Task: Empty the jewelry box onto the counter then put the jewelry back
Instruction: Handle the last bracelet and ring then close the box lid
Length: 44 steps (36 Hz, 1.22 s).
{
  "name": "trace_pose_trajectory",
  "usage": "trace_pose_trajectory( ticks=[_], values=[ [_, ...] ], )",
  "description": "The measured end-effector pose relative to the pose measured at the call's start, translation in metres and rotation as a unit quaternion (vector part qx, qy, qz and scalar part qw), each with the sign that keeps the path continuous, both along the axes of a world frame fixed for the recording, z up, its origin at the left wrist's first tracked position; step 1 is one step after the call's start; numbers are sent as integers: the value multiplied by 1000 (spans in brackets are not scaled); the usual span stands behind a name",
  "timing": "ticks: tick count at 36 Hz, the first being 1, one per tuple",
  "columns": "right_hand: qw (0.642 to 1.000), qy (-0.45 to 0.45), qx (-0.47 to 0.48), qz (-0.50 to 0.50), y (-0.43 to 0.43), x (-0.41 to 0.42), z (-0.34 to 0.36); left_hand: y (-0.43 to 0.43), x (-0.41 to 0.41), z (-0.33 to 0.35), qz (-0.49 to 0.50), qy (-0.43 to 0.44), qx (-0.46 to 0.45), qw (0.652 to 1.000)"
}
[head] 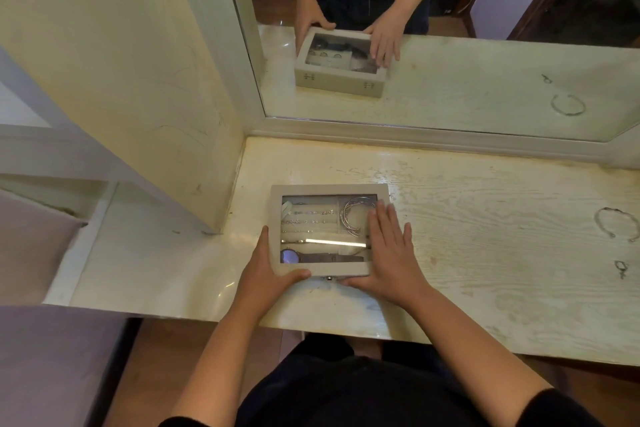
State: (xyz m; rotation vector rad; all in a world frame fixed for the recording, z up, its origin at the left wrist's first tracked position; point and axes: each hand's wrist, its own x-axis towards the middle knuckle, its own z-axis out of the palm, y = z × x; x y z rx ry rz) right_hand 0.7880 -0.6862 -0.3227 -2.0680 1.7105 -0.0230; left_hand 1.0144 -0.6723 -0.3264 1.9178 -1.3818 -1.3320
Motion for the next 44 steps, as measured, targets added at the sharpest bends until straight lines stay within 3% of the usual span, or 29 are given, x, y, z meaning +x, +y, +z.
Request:
trace_pose_trajectory(
  ticks=[12,44],
  values=[
    [982,-143,22,-118,13,-25,-13,8,7,3,-37,-53,-48,997],
    [982,-125,21,-140,-56,14,-4,-51,30,4,75,-197,-67,975]
  ],
)
